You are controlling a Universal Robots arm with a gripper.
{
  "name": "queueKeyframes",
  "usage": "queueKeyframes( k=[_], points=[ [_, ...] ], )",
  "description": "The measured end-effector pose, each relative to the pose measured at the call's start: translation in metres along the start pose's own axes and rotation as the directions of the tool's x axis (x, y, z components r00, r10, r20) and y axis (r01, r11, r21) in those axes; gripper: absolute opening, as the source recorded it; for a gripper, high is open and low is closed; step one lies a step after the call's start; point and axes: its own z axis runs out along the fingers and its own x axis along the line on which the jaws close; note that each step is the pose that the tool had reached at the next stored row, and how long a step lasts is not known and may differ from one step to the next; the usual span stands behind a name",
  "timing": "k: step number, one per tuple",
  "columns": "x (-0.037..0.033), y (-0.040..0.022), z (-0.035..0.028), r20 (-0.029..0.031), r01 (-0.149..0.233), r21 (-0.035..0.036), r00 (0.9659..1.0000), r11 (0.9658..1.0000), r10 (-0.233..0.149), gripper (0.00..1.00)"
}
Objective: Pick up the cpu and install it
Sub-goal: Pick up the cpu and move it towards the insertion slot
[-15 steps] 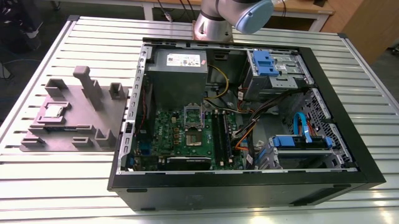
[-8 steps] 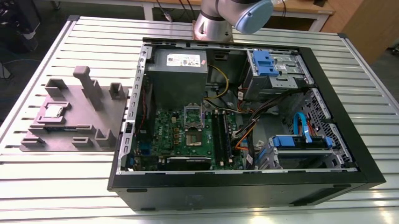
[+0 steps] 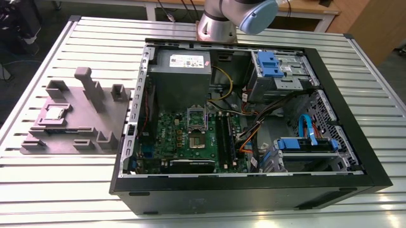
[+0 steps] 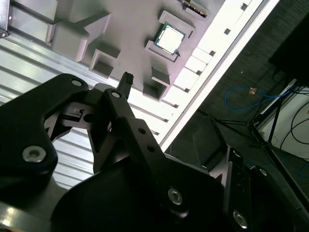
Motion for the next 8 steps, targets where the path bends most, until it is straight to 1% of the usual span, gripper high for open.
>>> queueKeyframes(
  k=[3,5,8],
  points=[
    [0.0001,-0.0001,0.0000,-0.0001,0.000,0.0000,1.0000,1.0000,0.000,0.77],
    [0.0003,-0.0003,0.0026,0.0000,0.000,0.0000,1.0000,1.0000,0.000,0.77],
    [0.0003,-0.0003,0.0026,0.0000,0.000,0.0000,1.0000,1.0000,0.000,0.77]
  ],
)
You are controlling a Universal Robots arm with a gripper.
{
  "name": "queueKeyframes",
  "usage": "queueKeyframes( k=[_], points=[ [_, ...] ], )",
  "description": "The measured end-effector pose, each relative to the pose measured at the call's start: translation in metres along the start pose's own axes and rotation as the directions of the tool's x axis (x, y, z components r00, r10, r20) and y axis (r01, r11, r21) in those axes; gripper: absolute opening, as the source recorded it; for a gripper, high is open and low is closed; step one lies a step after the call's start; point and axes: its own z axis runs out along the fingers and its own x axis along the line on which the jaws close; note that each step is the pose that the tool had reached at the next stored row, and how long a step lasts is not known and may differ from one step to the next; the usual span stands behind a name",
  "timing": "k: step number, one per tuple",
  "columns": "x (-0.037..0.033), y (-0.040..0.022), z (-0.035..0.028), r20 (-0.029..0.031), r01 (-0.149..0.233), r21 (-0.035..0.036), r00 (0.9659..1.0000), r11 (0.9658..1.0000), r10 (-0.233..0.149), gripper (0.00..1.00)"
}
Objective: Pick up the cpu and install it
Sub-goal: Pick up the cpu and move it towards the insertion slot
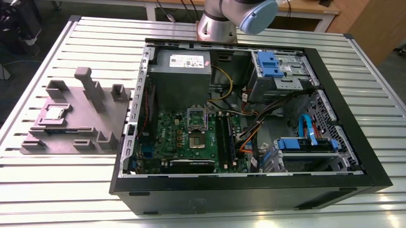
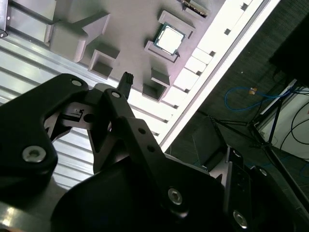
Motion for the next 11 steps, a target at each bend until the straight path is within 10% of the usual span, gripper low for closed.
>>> queueKeyframes(
  k=[11],
  points=[
    [0.0001,-0.0012,0.0074,0.0000,0.000,0.0011,1.0000,1.0000,0.000,0.77]
  ],
)
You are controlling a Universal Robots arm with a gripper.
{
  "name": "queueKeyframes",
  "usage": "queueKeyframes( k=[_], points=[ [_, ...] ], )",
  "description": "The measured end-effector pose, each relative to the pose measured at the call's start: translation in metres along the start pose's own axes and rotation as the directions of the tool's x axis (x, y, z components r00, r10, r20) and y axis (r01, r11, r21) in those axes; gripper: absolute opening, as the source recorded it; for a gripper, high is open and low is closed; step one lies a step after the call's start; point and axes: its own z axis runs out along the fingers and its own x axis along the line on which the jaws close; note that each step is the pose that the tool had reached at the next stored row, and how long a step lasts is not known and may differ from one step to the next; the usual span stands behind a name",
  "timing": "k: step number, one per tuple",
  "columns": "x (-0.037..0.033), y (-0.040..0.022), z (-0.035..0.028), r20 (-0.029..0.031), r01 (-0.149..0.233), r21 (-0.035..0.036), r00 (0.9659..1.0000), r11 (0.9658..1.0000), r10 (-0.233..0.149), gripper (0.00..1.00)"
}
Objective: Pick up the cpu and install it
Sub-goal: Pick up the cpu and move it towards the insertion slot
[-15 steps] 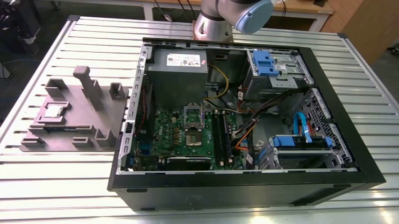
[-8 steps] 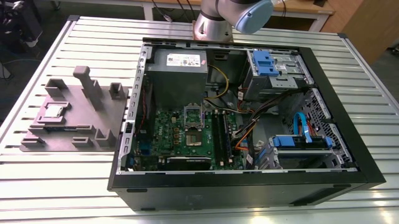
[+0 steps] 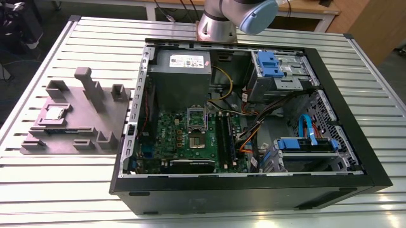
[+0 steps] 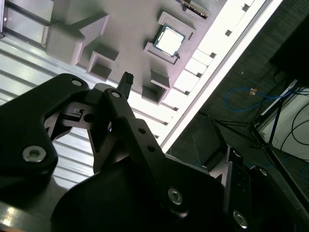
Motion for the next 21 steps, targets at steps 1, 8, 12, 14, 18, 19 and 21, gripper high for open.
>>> queueKeyframes(
  k=[1,8,12,14,18,19,21],
  points=[
    [0.0000,0.0000,0.0001,-0.0001,0.000,0.0001,1.0000,1.0000,0.000,0.77],
    [0.0001,-0.0001,0.0020,0.0002,0.000,-0.0001,1.0000,1.0000,0.000,0.77],
    [0.0000,-0.0002,0.0050,0.0001,0.000,0.0000,1.0000,1.0000,0.000,0.77],
    [0.0000,-0.0003,0.0064,0.0001,0.000,0.0000,1.0000,1.0000,0.000,0.77],
    [-0.0001,-0.0004,0.0091,0.0000,0.000,0.0001,1.0000,1.0000,0.000,0.77],
    [-0.0001,-0.0005,0.0097,0.0000,0.000,0.0000,1.0000,1.0000,0.000,0.77],
    [-0.0001,-0.0005,0.0108,0.0000,0.000,0.0001,1.0000,1.0000,0.000,0.77]
  ],
)
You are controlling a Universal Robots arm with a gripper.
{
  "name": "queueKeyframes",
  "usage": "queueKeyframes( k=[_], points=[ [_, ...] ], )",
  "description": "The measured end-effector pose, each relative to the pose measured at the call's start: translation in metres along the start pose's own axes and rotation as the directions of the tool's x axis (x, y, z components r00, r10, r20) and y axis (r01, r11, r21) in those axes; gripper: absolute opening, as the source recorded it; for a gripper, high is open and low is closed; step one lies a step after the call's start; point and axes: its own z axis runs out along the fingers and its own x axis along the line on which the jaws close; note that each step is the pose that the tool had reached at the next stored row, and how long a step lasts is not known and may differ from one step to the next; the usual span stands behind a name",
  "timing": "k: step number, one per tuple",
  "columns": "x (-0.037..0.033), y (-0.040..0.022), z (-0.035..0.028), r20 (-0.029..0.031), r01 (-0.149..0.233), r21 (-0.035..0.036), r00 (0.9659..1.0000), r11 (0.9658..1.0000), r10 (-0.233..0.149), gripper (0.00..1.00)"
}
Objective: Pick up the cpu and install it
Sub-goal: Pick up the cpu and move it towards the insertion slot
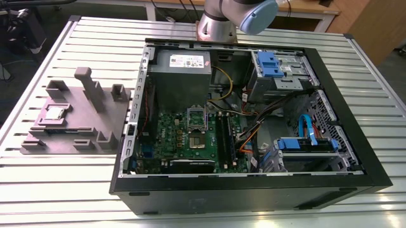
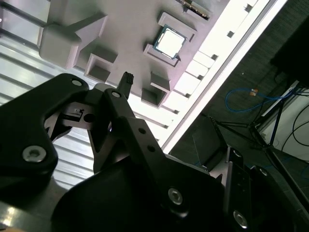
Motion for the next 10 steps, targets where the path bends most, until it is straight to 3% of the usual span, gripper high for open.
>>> queueKeyframes(
  k=[10],
  points=[
    [-0.0001,-0.0003,0.0055,0.0001,0.000,-0.0001,1.0000,1.0000,0.000,0.77]
  ],
)
